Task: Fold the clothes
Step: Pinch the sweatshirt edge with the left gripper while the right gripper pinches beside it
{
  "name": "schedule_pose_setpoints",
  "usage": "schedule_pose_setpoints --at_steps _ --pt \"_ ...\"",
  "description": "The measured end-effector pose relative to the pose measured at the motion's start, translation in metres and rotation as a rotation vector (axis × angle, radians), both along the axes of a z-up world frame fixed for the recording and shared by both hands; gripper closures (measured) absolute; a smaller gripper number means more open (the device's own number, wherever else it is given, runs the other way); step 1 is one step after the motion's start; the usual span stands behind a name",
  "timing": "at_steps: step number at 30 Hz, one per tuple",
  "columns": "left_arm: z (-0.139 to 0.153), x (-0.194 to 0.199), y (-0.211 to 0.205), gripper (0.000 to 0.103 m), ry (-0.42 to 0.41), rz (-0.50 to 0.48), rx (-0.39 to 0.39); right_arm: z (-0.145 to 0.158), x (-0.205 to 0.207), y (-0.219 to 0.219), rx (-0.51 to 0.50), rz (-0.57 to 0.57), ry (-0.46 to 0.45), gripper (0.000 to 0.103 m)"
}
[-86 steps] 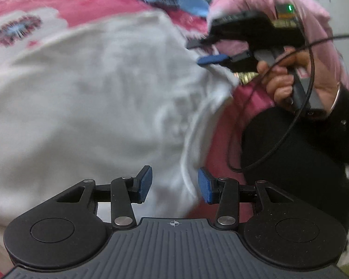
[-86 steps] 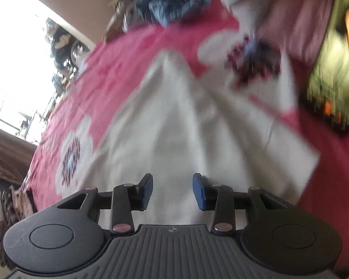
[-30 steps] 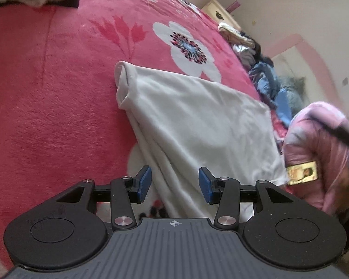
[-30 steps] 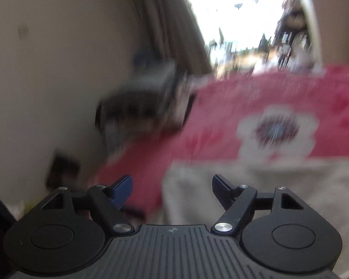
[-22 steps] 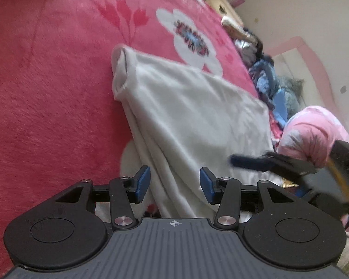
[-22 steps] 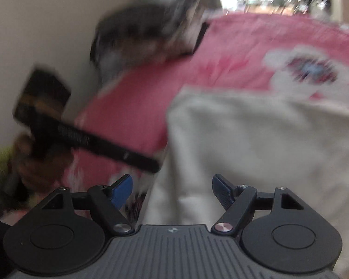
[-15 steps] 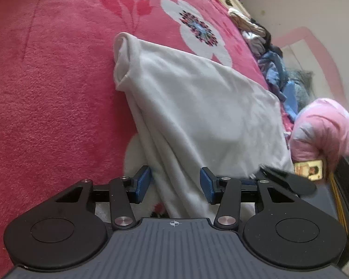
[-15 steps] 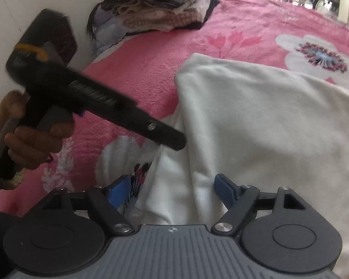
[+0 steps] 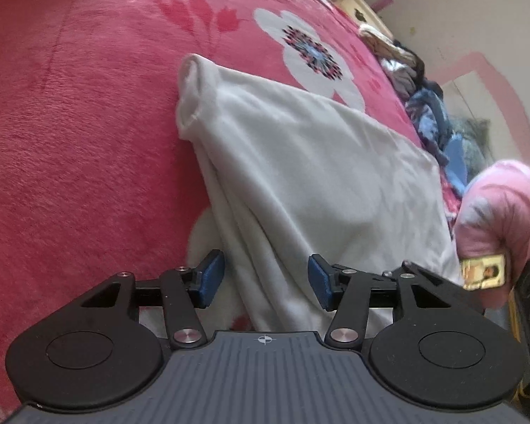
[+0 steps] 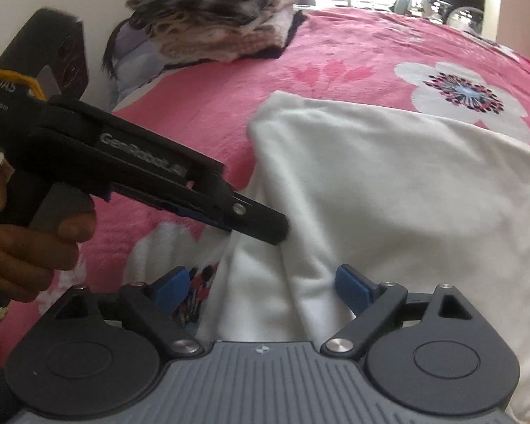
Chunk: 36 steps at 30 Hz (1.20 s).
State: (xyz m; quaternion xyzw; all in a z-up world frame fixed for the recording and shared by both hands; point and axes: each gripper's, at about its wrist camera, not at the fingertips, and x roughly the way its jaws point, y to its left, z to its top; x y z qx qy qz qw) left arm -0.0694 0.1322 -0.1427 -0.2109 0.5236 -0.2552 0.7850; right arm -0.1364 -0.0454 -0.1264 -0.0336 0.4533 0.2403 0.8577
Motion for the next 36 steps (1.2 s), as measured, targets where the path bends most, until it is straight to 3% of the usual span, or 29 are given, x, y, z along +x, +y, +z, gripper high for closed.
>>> schedule_pose_setpoints --at_steps 5,15,25,31,36 --pt "0.001 0.001 -0.006 0.048 -0.004 0.003 -0.003 -0.002 -0.009 0.009 -0.052 0.017 -0.037 0.009" --pt "0.016 0.005 -0.004 0.048 0.039 -0.013 -0.18 -0.003 -0.007 0.008 -0.038 -0.021 -0.042 0.007" --pt "0.012 0.01 0.001 0.048 0.105 0.027 -0.291 -0.005 -0.003 0.024 -0.1 -0.143 -0.059 0.008" --pt "0.011 0.015 0.004 0.048 0.113 0.041 -0.312 -0.007 -0.013 0.033 -0.251 -0.119 -0.105 0.03" --pt "0.01 0.016 0.007 0.048 0.098 0.065 -0.281 -0.002 -0.017 0.026 -0.287 -0.132 -0.103 0.053"
